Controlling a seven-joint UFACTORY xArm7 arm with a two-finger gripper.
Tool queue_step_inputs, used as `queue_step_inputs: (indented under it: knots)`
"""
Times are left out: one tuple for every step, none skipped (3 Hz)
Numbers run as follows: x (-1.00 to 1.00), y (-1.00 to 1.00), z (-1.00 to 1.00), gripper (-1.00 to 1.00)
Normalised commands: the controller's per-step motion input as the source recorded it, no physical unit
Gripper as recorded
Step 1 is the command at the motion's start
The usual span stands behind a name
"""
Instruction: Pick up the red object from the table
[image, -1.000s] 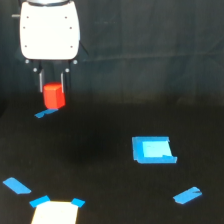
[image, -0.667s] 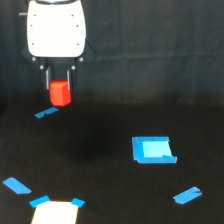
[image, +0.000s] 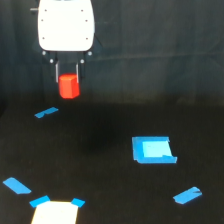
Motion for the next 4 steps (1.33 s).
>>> queue_step_inputs:
  knots:
    - [0.40, 0.76, 0.89, -1.00]
    - [0.18, 0.52, 0.82, -0.87]
    - [-0.48, -0.32, 0.77, -0.72]
    - [-0.57, -0.01, 0.52, -0.76]
